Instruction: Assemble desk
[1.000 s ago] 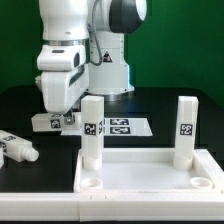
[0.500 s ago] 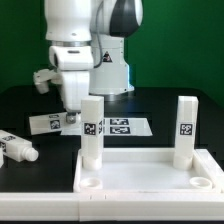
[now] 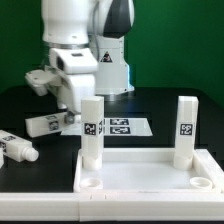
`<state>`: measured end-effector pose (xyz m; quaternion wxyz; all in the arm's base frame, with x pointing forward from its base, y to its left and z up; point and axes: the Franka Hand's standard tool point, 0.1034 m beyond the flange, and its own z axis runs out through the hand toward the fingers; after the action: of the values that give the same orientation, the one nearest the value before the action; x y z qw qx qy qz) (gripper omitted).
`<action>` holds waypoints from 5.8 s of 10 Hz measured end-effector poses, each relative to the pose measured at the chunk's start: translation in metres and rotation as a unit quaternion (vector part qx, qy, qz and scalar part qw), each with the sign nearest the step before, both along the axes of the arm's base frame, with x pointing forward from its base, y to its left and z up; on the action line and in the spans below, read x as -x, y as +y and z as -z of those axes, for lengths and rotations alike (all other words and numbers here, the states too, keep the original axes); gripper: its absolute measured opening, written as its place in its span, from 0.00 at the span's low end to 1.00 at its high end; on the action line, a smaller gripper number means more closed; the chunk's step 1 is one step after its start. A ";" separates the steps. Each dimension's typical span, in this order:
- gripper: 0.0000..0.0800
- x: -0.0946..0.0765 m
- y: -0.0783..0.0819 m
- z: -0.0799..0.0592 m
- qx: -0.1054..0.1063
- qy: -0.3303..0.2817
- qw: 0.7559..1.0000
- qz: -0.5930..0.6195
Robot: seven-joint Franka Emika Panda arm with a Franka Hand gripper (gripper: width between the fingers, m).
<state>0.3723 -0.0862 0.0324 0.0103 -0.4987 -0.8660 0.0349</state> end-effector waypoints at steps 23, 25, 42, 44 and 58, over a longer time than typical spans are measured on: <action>0.81 -0.016 -0.006 -0.038 0.045 -0.004 0.959 0.279; 0.81 -0.020 -0.022 -0.040 0.066 -0.002 0.894 0.443; 0.81 -0.041 -0.041 -0.019 0.076 0.109 0.248 0.960; 0.81 -0.044 -0.041 -0.018 0.076 0.126 0.189 0.971; 0.81 -0.034 -0.053 -0.001 0.254 0.405 0.123 0.870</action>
Offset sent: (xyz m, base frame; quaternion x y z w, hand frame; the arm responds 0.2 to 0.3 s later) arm 0.0000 0.0000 0.0000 0.0000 0.0000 -0.1938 0.9810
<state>0.4067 -0.1387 0.0330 0.2556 -0.8029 0.3406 0.4172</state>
